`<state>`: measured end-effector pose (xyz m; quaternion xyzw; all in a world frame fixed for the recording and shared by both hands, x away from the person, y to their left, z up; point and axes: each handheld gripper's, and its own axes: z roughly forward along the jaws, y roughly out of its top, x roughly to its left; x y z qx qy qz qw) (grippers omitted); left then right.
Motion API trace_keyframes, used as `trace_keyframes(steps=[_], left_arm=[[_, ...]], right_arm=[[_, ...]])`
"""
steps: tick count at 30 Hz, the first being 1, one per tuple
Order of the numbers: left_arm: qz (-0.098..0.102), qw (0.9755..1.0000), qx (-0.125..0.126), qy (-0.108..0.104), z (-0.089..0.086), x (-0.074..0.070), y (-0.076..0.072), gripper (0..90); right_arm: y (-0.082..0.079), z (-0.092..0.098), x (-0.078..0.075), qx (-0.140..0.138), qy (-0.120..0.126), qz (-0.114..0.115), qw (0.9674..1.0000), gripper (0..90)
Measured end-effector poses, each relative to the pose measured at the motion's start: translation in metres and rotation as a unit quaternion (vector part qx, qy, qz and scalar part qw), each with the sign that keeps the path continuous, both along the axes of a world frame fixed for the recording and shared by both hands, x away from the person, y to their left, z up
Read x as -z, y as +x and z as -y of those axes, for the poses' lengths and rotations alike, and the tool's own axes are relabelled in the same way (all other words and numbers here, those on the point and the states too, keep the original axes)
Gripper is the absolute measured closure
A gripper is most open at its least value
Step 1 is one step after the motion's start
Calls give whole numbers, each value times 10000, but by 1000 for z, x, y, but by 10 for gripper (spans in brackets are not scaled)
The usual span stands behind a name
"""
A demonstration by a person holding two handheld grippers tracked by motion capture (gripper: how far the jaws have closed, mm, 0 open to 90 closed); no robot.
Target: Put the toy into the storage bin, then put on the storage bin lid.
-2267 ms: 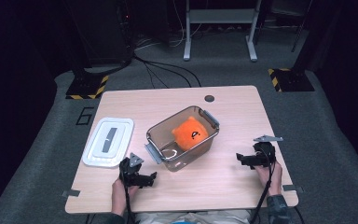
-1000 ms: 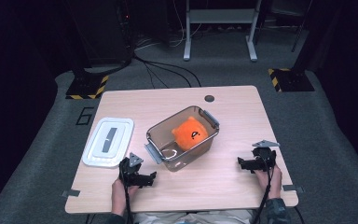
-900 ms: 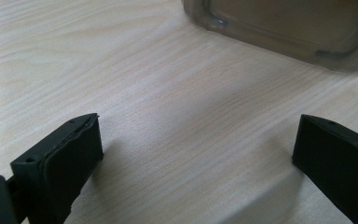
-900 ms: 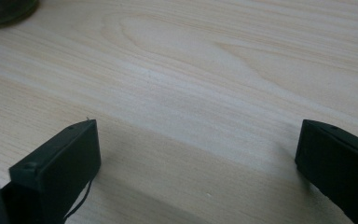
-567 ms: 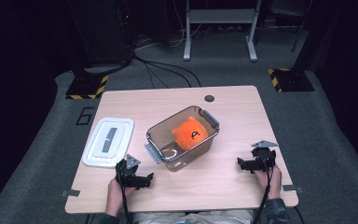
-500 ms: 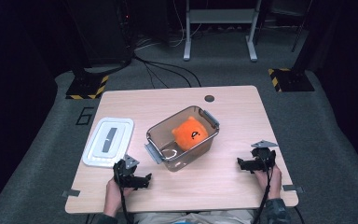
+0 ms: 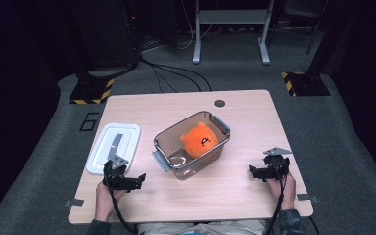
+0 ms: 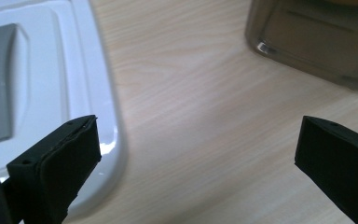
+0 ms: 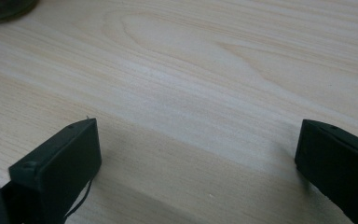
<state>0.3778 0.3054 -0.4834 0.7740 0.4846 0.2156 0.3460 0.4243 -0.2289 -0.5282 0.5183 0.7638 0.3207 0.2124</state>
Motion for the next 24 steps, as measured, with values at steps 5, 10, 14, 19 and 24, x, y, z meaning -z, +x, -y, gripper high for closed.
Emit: trace_keyframes(steps=[5,10,14,19,24], left_arm=[[92,9999,-39,-96,-13,-14,12,0],[148,9996,-139,-175,-29,-21,28,0],[155,9992,-284,-225,-39,-25,43,0],[143,9991,-379,-123,-46,-25,58,0],[96,9985,-530,-136,-52,-19,72,3]], right_arm=[[0,0,0,21,-20,12,10000,0],[0,0,0,-5,-25,36,10000,0],[-1,-1,0,4,-12,24,10000,0],[-1,-1,0,3,-18,32,10000,0],[-1,-1,0,3,-12,29,10000,0]])
